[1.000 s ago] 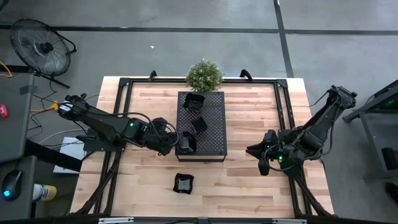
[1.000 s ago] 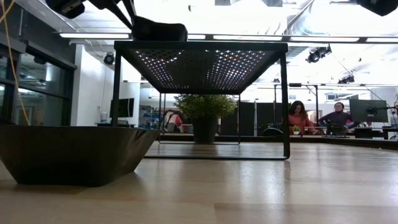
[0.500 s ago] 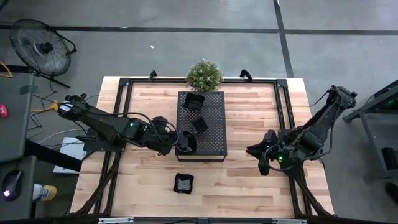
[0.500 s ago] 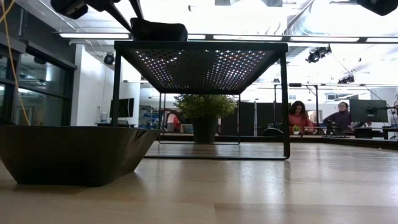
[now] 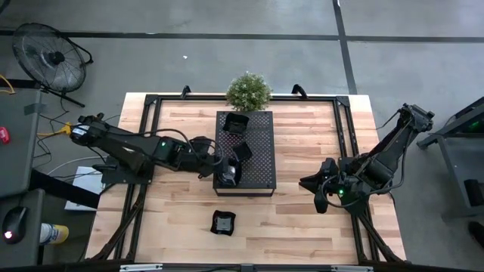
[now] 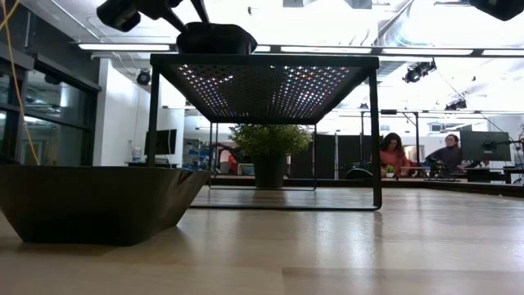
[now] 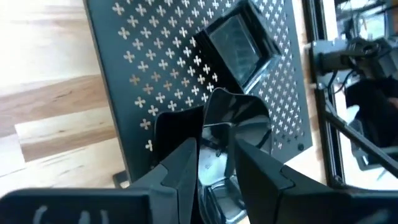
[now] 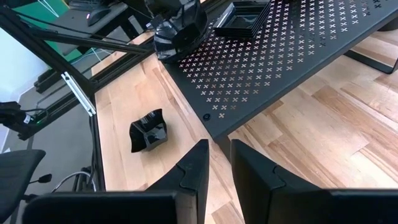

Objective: Pick & Place Mini shaped plates
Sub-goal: Stack the leaf-shaped plate on top of the leaf-shaped plates on the shelf, then stack the distorted square plate on top of the distorted square plates on the shelf

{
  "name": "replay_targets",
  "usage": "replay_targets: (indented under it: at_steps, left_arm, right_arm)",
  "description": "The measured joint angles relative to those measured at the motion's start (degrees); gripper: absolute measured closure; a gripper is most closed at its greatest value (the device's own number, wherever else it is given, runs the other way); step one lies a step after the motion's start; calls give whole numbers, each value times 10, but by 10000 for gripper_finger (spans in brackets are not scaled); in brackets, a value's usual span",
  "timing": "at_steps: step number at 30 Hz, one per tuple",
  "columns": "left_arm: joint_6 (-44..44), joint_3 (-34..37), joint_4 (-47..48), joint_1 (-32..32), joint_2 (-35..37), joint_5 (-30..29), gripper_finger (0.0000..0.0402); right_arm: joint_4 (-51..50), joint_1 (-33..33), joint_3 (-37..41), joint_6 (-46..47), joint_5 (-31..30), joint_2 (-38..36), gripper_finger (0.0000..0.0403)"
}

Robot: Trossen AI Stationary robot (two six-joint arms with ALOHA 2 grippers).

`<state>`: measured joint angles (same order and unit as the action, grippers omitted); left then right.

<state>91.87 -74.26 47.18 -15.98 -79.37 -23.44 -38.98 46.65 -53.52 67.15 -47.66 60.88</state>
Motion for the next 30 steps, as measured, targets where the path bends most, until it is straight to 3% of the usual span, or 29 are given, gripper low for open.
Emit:
replay_targets:
  at_steps: [16, 30]
  left_arm:
    - [-17, 0, 45, 6, 10, 31, 295]
    - [-111, 0, 65, -17, 74, 10, 295]
  right_arm:
    - [-1, -3, 0, 3, 0, 0, 341]
    - [20, -5, 0, 3, -16, -15, 341]
